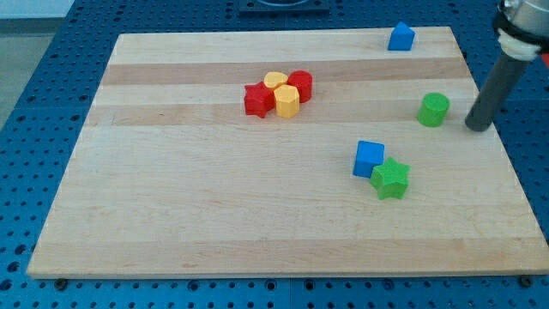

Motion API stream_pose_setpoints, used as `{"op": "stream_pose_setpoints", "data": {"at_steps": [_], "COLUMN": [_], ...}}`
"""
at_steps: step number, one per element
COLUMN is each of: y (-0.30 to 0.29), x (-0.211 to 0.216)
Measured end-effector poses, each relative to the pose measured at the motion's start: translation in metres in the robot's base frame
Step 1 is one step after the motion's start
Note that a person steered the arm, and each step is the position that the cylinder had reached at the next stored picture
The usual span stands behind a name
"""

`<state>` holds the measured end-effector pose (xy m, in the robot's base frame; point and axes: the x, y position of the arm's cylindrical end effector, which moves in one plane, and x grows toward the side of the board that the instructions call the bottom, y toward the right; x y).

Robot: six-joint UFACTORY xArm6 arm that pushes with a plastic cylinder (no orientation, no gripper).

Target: Move the green circle closer to the green star

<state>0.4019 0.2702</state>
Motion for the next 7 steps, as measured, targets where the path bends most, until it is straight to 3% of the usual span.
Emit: {"op": "stream_pose_setpoints", "data": {"at_steps": [2, 4, 5, 7], "y": [-0.037, -0.08, -0.081, -0.02], "x": [-0.044, -0.024, -0.007, -0.004]}}
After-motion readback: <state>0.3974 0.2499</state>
